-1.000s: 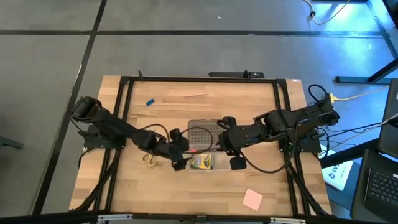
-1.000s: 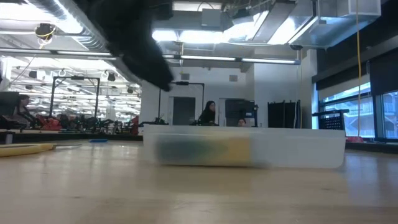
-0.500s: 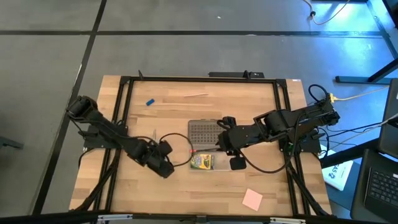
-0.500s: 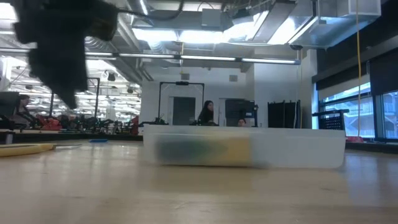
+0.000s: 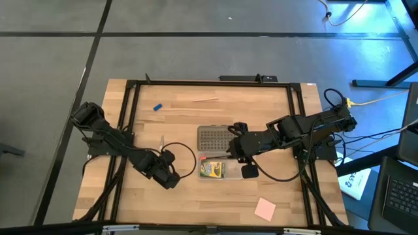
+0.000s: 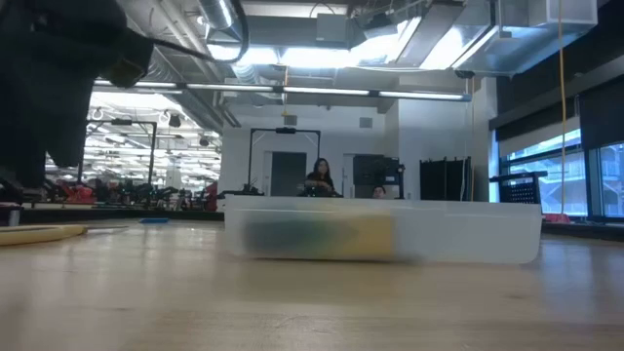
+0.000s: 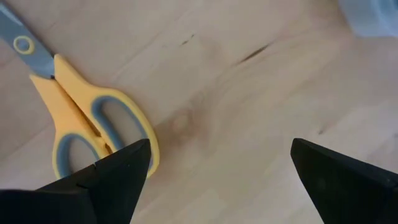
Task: Pack school essentials
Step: Put the yellow scissors into the transparent supply box
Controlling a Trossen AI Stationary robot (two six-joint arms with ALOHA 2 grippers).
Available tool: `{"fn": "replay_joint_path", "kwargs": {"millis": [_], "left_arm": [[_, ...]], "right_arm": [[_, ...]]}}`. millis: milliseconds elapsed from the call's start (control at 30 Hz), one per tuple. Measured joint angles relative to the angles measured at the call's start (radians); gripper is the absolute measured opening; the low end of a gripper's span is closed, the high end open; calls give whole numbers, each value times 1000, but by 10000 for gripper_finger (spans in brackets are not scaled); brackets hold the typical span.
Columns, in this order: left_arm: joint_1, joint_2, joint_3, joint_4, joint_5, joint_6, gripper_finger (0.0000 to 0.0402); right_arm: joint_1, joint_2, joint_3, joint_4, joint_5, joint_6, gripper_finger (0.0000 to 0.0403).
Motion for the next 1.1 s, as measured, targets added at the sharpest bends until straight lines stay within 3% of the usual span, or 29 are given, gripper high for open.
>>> {"fn": "replay_joint_path", "kwargs": {"millis": [433, 633, 833, 1100], "left_arm": [[-1, 21, 0, 0, 29, -20, 381], [-6, 24, 0, 0, 23, -45, 381], [-6, 25, -8, 8, 20, -69, 381], [-3, 27, -59, 7, 22, -140, 381]], "right_arm": [[0, 0, 0, 1, 0, -1, 92], [0, 0, 0, 39, 0, -124, 92], [0, 0, 0, 76, -3, -127, 92], [1, 0, 0, 75, -108, -177, 92]]}}
